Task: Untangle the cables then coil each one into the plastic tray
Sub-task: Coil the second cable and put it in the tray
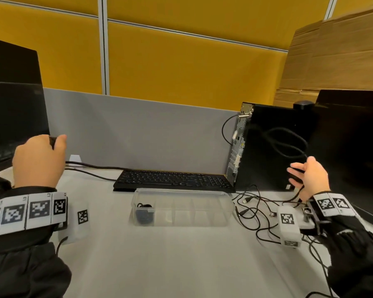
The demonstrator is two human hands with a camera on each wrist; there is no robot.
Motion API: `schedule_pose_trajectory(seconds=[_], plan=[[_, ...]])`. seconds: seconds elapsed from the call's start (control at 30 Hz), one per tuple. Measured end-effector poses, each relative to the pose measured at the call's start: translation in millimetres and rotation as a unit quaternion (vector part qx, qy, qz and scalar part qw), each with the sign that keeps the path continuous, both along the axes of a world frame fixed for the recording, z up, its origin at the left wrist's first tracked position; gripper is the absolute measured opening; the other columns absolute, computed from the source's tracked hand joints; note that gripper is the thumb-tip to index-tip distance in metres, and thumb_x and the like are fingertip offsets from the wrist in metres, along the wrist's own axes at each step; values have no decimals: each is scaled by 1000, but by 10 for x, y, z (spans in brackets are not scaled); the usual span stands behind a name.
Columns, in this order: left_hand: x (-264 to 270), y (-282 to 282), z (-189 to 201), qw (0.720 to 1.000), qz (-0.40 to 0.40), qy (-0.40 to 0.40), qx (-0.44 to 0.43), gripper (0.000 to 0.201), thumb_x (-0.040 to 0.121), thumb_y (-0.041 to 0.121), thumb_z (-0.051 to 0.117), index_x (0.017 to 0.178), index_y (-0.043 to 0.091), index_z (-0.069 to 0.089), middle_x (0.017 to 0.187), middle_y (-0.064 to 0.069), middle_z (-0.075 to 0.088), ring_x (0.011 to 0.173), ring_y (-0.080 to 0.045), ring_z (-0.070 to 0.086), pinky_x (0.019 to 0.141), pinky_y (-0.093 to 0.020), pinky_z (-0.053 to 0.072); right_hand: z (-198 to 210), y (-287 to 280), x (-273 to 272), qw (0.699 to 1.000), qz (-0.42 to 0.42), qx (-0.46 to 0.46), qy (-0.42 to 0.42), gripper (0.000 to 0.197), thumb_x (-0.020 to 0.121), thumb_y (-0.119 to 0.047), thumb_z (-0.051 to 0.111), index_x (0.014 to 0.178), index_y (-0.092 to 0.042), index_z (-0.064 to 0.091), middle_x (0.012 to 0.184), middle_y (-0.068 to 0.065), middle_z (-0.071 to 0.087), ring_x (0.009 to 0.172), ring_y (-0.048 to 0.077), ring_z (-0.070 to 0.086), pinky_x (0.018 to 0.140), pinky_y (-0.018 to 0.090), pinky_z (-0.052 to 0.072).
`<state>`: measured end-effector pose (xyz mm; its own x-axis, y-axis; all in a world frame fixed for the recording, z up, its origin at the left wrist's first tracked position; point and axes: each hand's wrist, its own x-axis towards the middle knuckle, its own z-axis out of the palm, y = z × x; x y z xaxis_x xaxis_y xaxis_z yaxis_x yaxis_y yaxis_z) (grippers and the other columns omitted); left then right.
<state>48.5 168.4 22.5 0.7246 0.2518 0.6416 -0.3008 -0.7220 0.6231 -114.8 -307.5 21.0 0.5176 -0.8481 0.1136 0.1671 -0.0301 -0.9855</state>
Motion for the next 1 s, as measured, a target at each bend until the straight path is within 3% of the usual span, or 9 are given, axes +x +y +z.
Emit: schedule_pose_trajectory(seconds=[0.1,0.2,0.27,0.4,0.5,0.6,0.67,0.73,1.0], plan=[[-47,-54,45,1000,4,15,2,52,97,33,41,59,-1,47,56,-20,48,60,-40,50,61,-45,41,-102,-221,62,968,-37,-119,217,38,98,-19,37,122,9,48,116,30,55,112,43,52,99,54,39],[-71,-139,66,999,-26,36,12,51,98,27,39,58,-3,47,58,-20,47,61,-37,47,62,-41,34,-132,-145,-37,786,-97,-326,517,32,97,-26,38,109,-1,55,102,17,55,100,36,55,90,45,42],[-90,-217,88,997,-48,55,16,50,98,27,37,62,-3,51,62,-21,50,67,-38,49,67,-41,35,-17,106,-118,688,-120,-425,576,31,98,-31,37,107,-9,57,89,9,55,90,29,57,83,40,42],[-184,-469,158,987,-140,80,-13,40,99,26,37,73,4,58,70,-12,54,71,-29,49,68,-34,35,212,1085,-117,739,144,-545,370,47,95,-46,41,136,-23,42,123,2,58,110,16,55,91,28,43],[-305,-705,185,939,-297,101,-139,35,100,26,38,75,10,57,63,-4,54,55,-14,51,53,-24,44,198,1938,-58,714,325,-571,242,67,88,-58,41,146,-34,18,140,-5,44,129,10,38,106,35,34],[-473,-911,204,885,-408,104,-199,31,101,21,35,83,8,57,56,2,56,38,-7,43,43,-16,39,215,2295,-32,710,417,-546,155,37,95,-43,43,128,-27,49,100,-8,63,91,0,57,85,20,44],[-586,-1015,220,851,-464,113,-219,31,101,20,33,87,5,56,52,2,58,41,-10,46,50,-16,42,319,2267,-25,745,413,-518,75,24,97,-33,44,92,-19,63,66,-12,53,59,2,50,59,16,40],[-664,-1074,227,817,-517,138,-213,32,101,19,32,89,0,55,52,-2,59,48,-17,49,58,-18,44,403,2182,-37,767,370,-523,14,28,96,-29,46,77,-15,61,54,-14,47,53,2,45,53,13,33],[-926,-1227,223,647,-696,228,-212,33,89,28,38,84,1,56,57,-8,59,34,-10,41,56,-22,40,308,1968,157,852,177,-446,-212,9,87,-32,63,78,-27,63,64,-3,58,53,15,46,52,28,38]])
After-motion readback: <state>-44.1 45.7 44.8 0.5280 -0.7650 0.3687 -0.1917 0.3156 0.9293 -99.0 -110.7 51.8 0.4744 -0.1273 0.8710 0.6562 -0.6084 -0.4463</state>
